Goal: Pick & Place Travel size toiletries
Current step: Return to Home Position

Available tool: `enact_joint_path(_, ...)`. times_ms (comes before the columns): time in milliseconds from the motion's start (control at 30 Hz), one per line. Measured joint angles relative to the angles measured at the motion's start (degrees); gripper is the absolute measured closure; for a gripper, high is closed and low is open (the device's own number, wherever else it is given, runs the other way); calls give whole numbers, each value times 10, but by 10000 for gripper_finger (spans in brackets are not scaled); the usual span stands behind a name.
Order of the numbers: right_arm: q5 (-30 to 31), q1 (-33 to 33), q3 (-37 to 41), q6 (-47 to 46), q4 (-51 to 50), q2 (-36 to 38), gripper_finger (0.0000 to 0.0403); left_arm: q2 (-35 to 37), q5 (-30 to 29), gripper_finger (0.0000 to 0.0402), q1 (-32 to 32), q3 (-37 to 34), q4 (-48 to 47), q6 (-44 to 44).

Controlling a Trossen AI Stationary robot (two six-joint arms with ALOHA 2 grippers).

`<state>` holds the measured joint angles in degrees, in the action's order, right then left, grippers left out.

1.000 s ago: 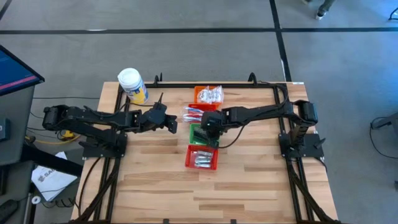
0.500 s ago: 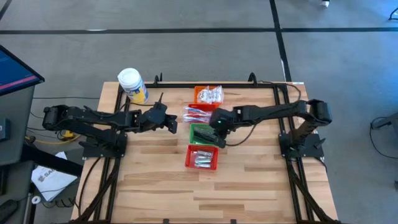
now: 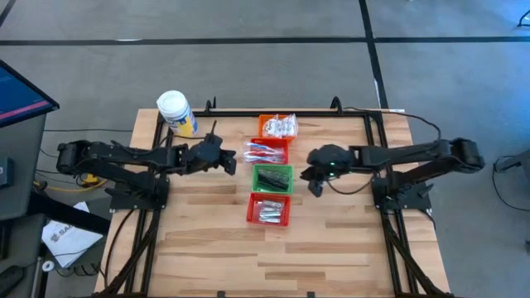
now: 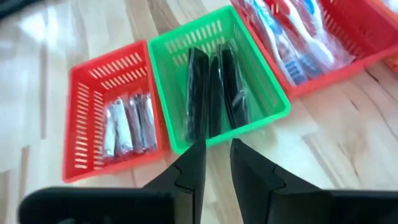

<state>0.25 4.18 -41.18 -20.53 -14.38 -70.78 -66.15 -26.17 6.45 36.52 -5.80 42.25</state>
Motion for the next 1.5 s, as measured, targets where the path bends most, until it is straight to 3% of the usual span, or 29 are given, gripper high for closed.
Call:
enact_joint_path(467, 35, -4, 159, -77, 48, 215, 336, 0, 41, 400, 34, 0, 8, -5)
enact_joint_path(1033, 43, -4, 279, -124, 45, 451, 336, 0, 41, 400, 34, 0, 8, -5)
enact_joint_path(1200, 42, -4, 319, -151, 23, 537, 336, 0, 41, 400, 34, 0, 8, -5)
enact_joint_path(1500, 41, -4, 337, -170, -107, 698, 336, 0, 40, 400, 34, 0, 8, -5)
